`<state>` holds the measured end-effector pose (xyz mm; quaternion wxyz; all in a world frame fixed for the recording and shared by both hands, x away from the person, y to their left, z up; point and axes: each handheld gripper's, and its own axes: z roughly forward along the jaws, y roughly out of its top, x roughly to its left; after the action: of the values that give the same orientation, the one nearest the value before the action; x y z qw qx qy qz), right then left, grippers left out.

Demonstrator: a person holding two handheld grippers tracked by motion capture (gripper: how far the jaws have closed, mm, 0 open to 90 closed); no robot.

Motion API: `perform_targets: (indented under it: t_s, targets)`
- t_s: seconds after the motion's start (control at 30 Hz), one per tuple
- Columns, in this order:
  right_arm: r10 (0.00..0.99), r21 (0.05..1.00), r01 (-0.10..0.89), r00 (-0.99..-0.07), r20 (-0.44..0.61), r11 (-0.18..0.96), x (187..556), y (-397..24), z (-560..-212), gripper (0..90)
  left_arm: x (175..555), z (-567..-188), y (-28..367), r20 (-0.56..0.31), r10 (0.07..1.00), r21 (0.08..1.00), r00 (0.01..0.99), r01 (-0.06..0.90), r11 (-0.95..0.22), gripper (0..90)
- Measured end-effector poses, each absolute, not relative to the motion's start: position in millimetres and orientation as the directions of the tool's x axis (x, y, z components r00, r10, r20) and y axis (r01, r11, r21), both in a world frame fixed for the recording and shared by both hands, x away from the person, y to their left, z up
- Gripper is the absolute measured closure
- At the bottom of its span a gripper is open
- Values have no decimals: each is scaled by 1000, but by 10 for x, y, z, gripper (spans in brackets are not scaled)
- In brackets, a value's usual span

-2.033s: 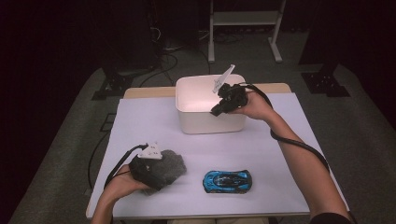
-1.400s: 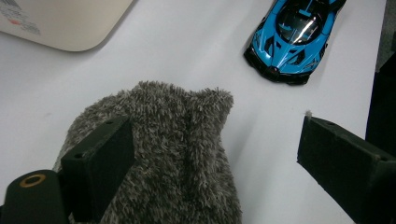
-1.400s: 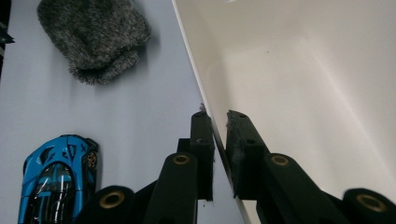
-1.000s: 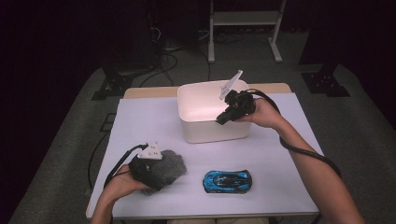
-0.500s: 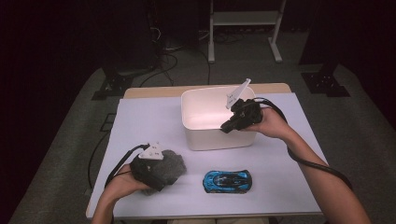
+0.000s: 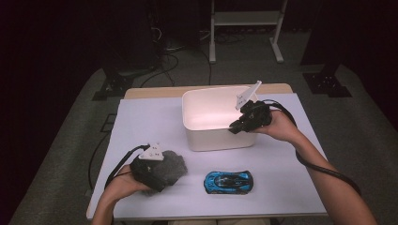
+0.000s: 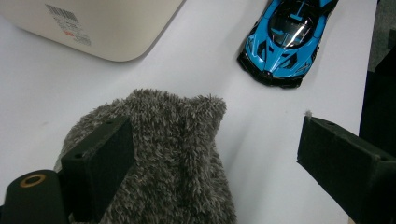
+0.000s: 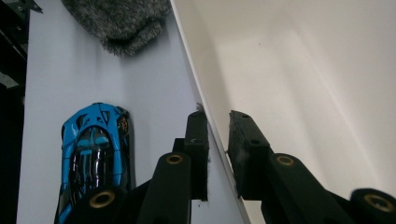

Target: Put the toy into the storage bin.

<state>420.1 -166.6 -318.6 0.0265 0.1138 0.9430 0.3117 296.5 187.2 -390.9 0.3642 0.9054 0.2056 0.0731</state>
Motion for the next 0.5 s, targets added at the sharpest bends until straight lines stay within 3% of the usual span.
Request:
perform_targets:
  t_s: [0.5]
  targets:
    - [225, 594, 213, -973, 54, 776, 4096, -1742, -3206, 823, 2978, -3935, 1871, -20, 423, 687, 906, 320, -653, 105]
